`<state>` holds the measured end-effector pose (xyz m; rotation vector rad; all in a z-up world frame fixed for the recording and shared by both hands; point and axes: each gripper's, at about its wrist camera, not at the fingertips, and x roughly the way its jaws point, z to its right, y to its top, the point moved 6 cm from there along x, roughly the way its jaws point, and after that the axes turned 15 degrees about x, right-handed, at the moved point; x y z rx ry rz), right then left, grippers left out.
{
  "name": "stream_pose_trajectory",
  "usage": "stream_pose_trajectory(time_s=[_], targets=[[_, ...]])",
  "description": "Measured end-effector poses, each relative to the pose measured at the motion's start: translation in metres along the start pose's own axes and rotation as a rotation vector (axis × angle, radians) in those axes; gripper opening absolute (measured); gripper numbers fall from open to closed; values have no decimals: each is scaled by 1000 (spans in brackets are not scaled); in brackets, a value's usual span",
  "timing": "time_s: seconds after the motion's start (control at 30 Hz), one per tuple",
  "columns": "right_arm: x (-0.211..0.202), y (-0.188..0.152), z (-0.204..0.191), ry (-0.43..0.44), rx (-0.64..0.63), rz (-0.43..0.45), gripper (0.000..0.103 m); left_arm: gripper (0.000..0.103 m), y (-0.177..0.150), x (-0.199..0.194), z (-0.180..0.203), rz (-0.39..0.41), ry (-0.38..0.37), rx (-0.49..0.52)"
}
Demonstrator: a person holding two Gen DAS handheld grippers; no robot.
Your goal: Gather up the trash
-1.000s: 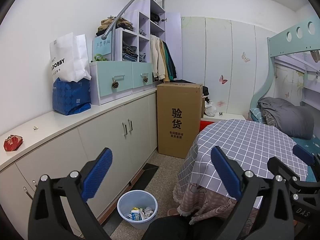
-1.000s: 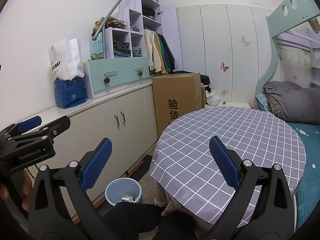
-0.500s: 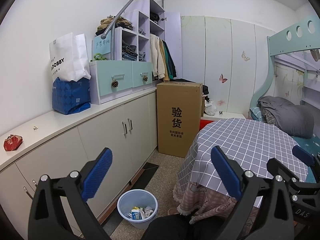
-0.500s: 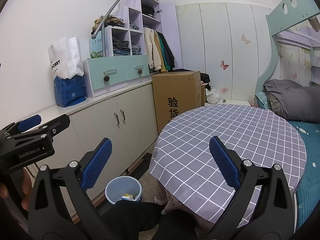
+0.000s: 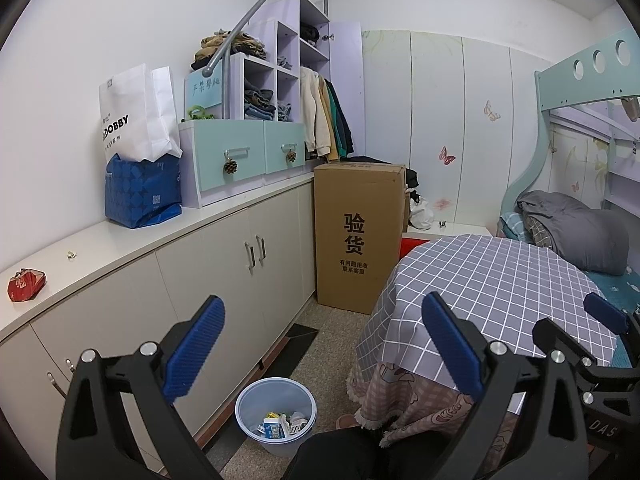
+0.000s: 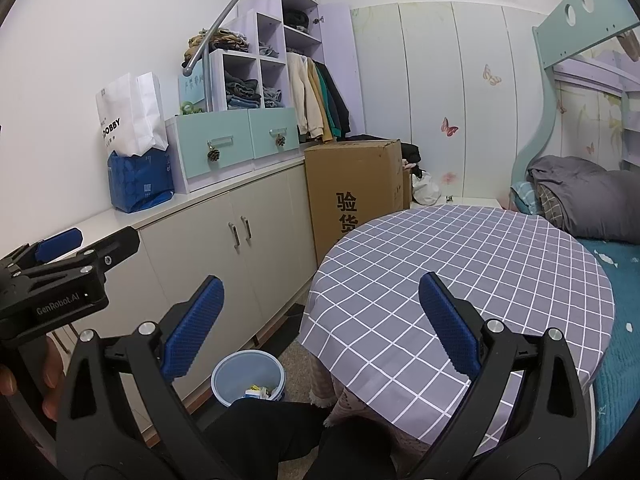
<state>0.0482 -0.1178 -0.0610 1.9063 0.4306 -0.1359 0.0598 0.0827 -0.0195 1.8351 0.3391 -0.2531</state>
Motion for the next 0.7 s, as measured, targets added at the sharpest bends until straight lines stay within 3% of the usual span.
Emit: stream_pose_trajectory(time_s=[0.7], targets=[[11, -5, 10, 0, 19, -35, 96, 97, -7, 5, 3, -26, 19, 7]])
